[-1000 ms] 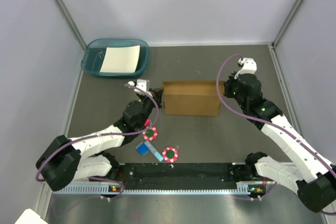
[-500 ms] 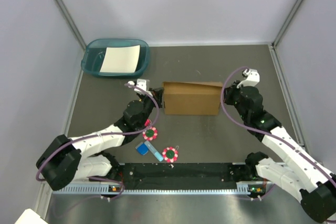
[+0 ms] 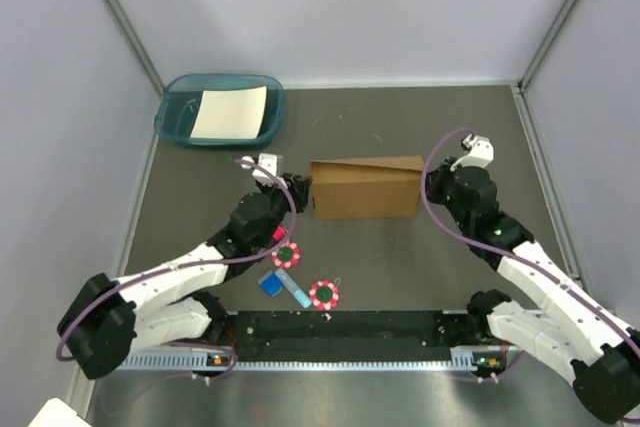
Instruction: Fold the paper box
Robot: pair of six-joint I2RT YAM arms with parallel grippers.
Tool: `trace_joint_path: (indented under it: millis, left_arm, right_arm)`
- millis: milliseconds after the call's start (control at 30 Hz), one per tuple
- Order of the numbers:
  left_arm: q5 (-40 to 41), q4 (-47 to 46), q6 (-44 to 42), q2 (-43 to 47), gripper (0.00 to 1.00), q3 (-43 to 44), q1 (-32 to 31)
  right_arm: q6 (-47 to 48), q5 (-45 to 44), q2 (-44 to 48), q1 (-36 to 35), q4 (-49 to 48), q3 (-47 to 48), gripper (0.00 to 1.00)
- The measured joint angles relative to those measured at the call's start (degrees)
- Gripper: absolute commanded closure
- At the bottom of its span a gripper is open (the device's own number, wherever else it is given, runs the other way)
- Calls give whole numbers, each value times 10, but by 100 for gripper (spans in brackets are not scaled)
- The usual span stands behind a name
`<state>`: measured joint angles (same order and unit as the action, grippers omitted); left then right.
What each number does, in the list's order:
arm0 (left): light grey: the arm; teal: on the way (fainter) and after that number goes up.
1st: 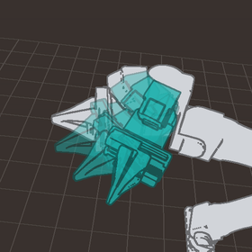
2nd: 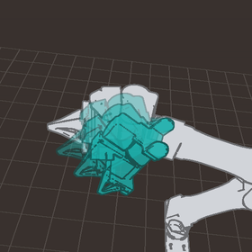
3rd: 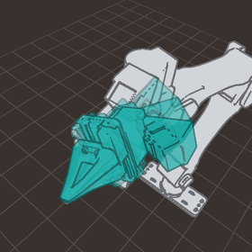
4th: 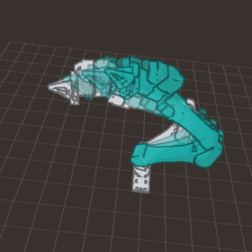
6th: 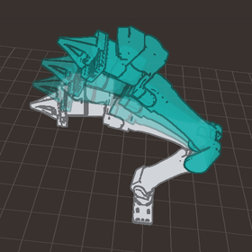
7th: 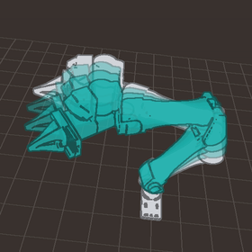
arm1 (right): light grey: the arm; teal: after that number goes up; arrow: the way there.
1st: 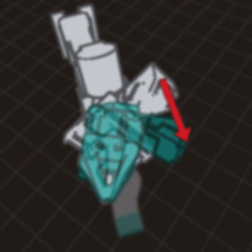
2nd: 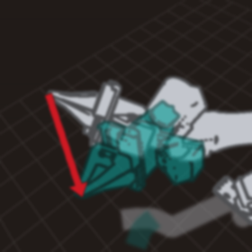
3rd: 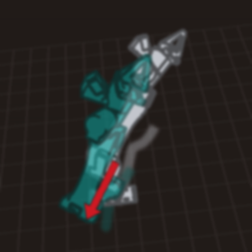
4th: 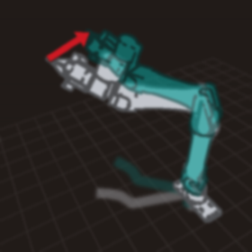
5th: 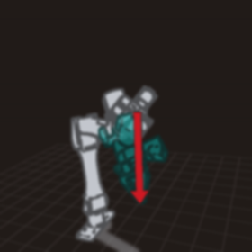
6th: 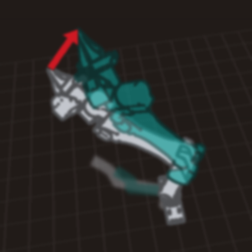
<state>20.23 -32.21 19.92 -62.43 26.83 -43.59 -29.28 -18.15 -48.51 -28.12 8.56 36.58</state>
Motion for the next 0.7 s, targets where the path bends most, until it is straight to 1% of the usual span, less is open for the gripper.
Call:
trace_joint_path:
  millis: [133, 233, 300, 433, 500, 700]
  left_arm:
    - [-5, 59, 0, 59, 56, -14, -1]
    - [-10, 80, 1, 97, 53, -27, -1]
    - [3, 88, -2, 117, 50, -31, 1]
    - [17, 90, -7, 128, 47, -30, 4]
    - [17, 98, -8, 128, 44, -24, 4]
    - [4, 90, -19, 122, 38, 8, 4]
  right_arm:
    - [-2, 1, -4, -2, 13, 8, 100]
    - [-4, 2, -5, -3, 16, 12, 100]
    - [-3, -4, -7, -3, 21, 15, 100]
    - [-3, -12, -12, -3, 33, 22, 100]
    - [-3, -13, -15, -3, 35, 24, 100]
    - [-3, -13, -18, -3, 40, 29, 100]
